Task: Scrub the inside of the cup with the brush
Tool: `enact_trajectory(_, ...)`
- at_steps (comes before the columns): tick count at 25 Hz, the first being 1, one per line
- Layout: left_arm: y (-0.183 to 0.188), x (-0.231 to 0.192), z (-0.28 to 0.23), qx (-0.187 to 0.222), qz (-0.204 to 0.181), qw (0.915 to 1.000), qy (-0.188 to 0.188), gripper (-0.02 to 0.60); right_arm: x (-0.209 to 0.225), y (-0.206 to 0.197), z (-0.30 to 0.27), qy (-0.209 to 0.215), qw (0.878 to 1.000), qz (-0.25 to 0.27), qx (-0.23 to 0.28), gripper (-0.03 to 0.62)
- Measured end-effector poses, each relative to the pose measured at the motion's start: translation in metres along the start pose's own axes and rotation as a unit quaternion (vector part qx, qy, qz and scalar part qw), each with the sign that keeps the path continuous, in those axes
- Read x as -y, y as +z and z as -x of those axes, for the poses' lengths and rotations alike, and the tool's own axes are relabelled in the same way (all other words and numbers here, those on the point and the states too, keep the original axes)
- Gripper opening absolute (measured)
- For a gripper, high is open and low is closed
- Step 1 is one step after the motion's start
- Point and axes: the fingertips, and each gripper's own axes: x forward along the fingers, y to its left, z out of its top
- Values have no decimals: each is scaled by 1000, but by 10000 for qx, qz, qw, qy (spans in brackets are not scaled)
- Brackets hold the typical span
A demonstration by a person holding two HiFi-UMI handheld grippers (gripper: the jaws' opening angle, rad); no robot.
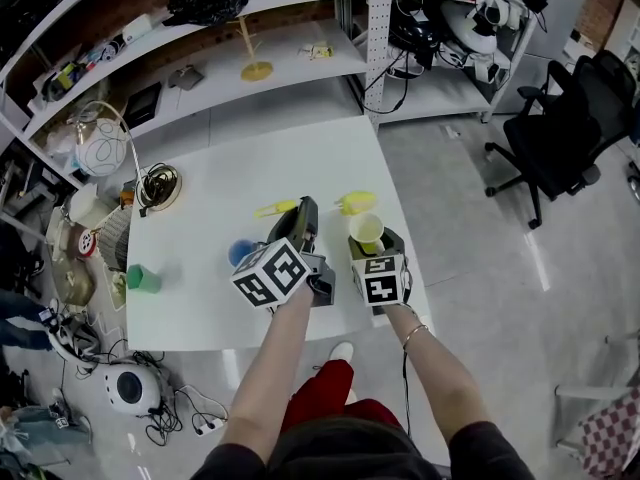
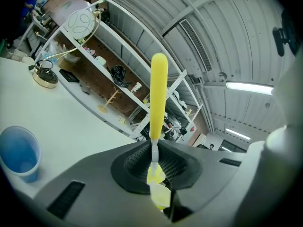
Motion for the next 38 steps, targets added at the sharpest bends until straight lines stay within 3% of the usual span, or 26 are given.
enact_trajectory(29, 0, 0, -8, -19, 39, 9999, -148, 40, -5, -11, -7, 52, 9990, 272, -345, 259)
enact_trajectory(38, 2, 4, -1, 33, 38, 9998, -216, 40, -3, -21, -1, 43, 9987, 139, -484, 284)
